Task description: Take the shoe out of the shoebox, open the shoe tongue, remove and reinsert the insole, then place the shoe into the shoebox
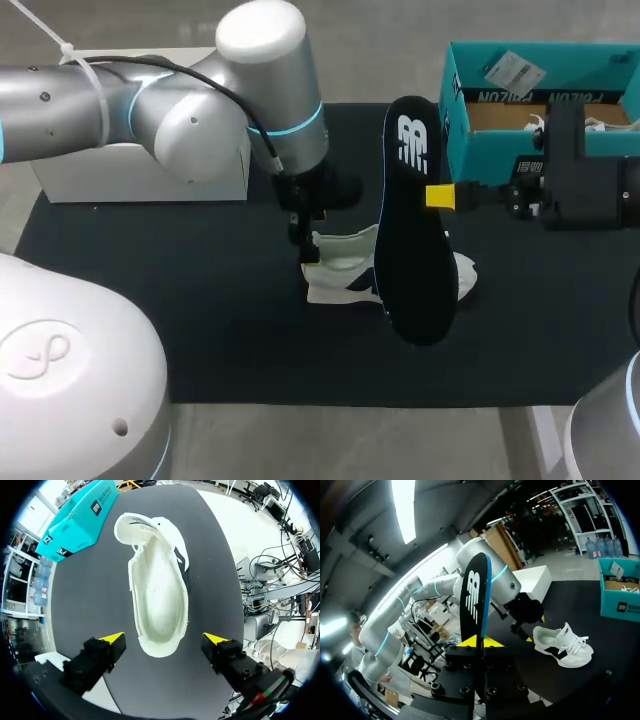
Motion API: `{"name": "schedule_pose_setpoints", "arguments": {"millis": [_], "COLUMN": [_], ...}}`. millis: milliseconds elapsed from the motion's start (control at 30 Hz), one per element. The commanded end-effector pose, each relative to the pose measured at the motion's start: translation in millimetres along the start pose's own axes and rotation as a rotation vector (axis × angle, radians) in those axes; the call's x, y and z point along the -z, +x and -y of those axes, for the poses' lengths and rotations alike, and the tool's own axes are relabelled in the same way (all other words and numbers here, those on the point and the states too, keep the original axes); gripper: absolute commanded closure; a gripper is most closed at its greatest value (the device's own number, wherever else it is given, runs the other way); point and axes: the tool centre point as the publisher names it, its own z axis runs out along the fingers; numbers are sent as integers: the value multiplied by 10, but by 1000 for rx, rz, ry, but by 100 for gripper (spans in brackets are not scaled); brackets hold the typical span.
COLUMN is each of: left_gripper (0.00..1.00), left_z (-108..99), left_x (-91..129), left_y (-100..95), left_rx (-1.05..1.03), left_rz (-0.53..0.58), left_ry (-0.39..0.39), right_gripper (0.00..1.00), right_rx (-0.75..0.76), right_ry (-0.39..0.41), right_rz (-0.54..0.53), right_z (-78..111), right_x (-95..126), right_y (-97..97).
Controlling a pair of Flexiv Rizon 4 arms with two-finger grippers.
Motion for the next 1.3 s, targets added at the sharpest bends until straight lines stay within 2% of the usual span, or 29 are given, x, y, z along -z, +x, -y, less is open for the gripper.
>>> {"name": "schedule_pose_setpoints", "arguments": {"millis": [33,1167,1300], "left_gripper": [0,0,0], "left_z": [8,8,145], "left_x": [-4,-4,-77], "left_y": [-4,-4,-72], "left_rx": [0,0,9], "left_rz": [0,0,-26], "left_ry": [-4,-4,-25], "right_gripper": [100,100,100], "right_rx": [-1,-1,-1], "right_ry": [-8,-8,-8], "right_rz": [11,11,11], "right_z": [40,40,40], "right_x": [0,0,0], "right_y": [65,65,65]}}
